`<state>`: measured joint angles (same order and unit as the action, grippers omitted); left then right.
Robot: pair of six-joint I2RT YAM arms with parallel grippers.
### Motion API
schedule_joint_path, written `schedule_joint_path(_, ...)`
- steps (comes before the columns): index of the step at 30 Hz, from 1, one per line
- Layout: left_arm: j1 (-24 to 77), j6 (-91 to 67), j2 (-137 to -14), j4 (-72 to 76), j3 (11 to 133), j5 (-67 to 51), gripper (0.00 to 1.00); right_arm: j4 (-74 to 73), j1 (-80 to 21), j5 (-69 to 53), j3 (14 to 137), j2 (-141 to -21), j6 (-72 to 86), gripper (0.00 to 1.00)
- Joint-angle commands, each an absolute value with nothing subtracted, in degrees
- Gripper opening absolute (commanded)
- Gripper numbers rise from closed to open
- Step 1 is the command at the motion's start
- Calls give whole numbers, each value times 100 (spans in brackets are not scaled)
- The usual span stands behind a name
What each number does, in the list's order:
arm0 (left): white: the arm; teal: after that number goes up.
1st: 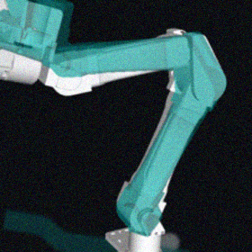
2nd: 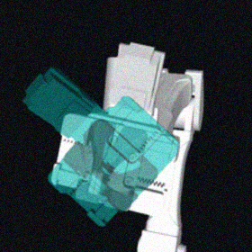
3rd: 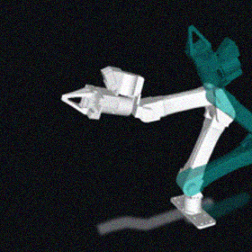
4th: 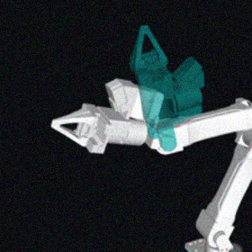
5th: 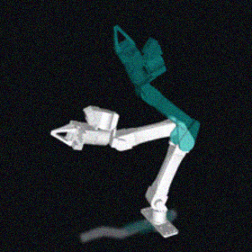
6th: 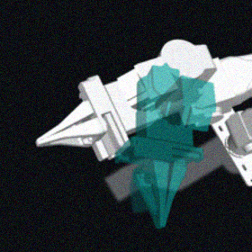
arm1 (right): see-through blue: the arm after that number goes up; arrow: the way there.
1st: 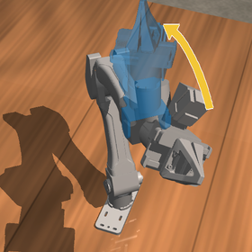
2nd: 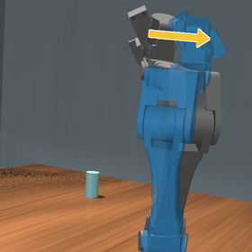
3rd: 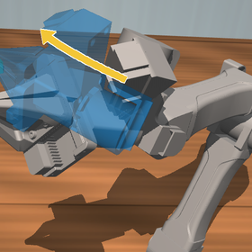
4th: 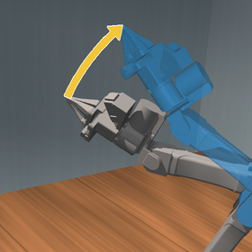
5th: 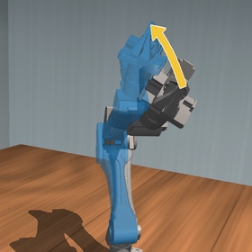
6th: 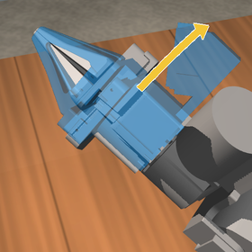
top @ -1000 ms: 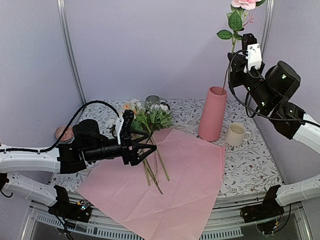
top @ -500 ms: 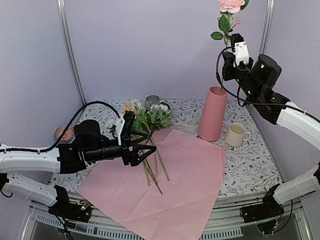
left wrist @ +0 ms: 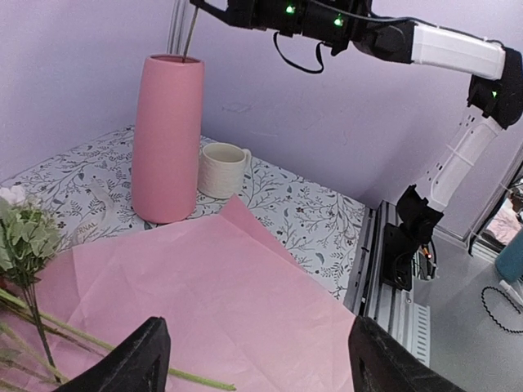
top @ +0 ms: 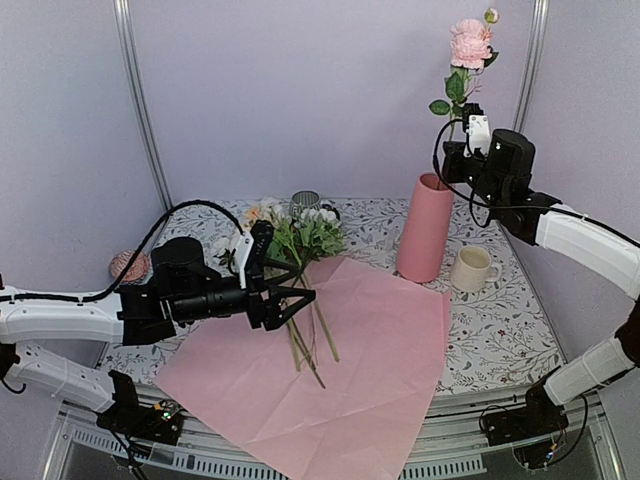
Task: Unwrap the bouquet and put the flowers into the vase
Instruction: Place the fake flower in the vase.
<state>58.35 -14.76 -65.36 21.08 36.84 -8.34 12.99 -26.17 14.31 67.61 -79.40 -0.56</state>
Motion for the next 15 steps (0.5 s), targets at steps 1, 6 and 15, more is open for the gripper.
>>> schedule_joint_path(1,5897,-1450,-6604,2063,3842,-853,77,1107,-2552,1244,6561,-8167,453,3)
schedule_joint_path(6,5889,-1459,-6618,2042,3841,-809,77,954,-2540,1328,6490,-8270,622,12)
schedule_joint_path(15,5894,-1520,-6585,2054,3727,-731,77,481,-2540,1183,6594,-8010,598,49)
